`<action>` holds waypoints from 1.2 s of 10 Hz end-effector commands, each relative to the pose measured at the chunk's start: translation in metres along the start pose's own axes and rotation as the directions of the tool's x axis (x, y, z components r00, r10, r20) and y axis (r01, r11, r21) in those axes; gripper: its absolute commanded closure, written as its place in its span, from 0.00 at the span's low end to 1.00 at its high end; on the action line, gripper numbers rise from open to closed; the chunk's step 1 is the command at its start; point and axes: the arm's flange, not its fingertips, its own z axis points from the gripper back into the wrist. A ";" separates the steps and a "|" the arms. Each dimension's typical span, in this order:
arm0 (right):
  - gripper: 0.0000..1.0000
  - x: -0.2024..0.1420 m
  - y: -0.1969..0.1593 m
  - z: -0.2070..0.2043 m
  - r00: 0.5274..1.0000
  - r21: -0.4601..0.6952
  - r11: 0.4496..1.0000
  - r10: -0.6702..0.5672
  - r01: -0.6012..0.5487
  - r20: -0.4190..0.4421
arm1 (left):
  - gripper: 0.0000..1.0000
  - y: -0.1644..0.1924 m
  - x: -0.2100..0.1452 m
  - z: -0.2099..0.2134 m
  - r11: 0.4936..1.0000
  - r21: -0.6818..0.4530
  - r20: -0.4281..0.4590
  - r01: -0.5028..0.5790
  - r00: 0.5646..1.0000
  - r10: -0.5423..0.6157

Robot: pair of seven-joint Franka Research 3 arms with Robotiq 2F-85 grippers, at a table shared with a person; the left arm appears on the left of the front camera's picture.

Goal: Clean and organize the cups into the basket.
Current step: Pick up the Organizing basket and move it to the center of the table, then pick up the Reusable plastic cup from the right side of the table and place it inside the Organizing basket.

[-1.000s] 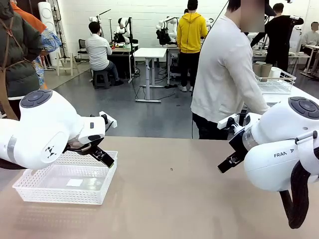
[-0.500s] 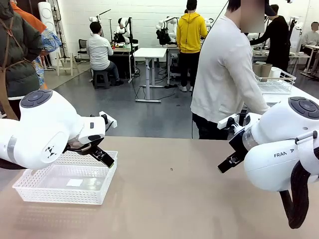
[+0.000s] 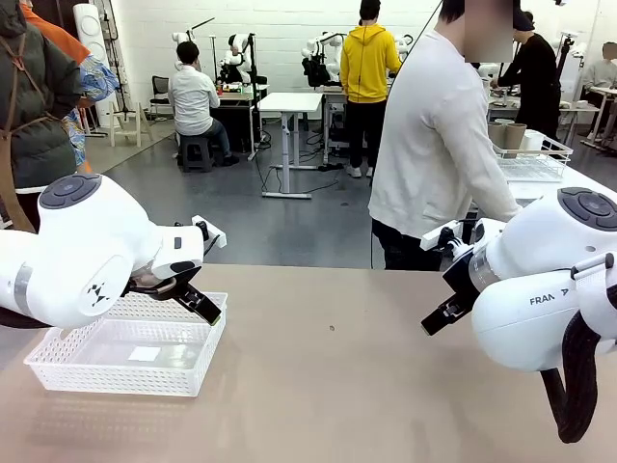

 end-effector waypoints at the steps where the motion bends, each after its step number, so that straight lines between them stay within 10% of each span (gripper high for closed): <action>1: 0.00 0.000 0.000 0.000 1.000 0.000 1.000 0.000 0.000 0.000 | 0.00 0.000 0.000 0.000 1.000 0.000 0.000 0.000 1.000 0.000; 11: 0.00 -0.115 0.110 0.184 0.998 -0.226 0.972 -0.067 0.067 0.012 | 0.00 -0.033 -0.081 0.167 0.979 0.050 -0.050 0.198 0.979 -0.195; 12: 0.00 0.014 0.074 0.176 0.998 -0.159 0.986 -0.056 0.051 -0.029 | 0.00 -0.018 0.004 0.174 0.986 0.012 -0.037 0.168 0.985 -0.167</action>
